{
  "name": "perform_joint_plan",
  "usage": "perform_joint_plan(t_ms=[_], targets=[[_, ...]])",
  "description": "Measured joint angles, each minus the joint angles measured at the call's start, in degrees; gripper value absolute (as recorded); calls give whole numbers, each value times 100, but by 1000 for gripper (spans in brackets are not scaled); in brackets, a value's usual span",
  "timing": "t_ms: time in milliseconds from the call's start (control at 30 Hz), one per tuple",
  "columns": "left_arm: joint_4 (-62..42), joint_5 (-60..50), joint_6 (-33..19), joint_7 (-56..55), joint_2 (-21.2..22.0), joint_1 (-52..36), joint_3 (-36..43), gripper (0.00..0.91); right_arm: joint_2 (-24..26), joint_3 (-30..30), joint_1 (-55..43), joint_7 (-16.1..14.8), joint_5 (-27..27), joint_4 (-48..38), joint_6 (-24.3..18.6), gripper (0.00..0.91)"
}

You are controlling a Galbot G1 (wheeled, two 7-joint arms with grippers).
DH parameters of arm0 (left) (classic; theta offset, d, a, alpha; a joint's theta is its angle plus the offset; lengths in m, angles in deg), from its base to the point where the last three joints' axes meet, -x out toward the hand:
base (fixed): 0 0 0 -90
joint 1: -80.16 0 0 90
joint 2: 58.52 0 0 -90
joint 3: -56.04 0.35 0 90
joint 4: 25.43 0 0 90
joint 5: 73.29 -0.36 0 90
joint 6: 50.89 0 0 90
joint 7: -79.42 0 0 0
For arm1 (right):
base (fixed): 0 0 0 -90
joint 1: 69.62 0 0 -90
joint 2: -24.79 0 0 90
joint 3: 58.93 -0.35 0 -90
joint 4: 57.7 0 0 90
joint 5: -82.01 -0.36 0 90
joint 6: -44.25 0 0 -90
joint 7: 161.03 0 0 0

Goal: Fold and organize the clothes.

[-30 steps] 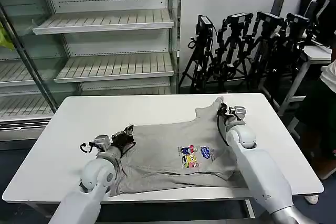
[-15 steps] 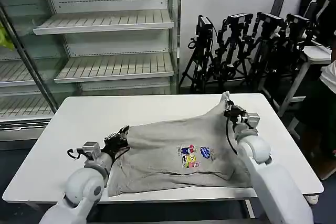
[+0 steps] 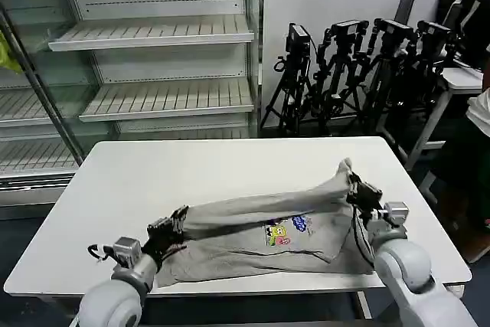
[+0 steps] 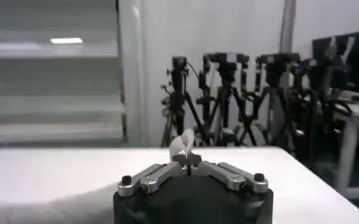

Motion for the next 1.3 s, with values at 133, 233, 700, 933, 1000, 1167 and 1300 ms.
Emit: perform_joint_plan(t_ms=[133,233,700,933,1000,1167,1300], targets=[[5,-220,-49,56,37,107,74,10,-5,-106,288,15,64,30,131,0],[-63,-381,-84,74,66,140,121,10,-34,-134,467,26,124,54,245,0],[-346,-715,-137,169,160,251,149,907,-154,-166,933,81,285,339,534,907],[-122,-706,-146,51,332,380,36,907,-141,-372,1186,136,312,759,394,907],[14,-686,-142,-37,424,441,-11,907,-152,-460,1293,136,330,916,360,907],[323,-631,-194,-269,748,701,-66,907,-174,-644,1551,153,376,1191,307,907],[417,-572,-254,-450,1034,910,-79,907,-213,-710,1714,169,434,1325,267,907]])
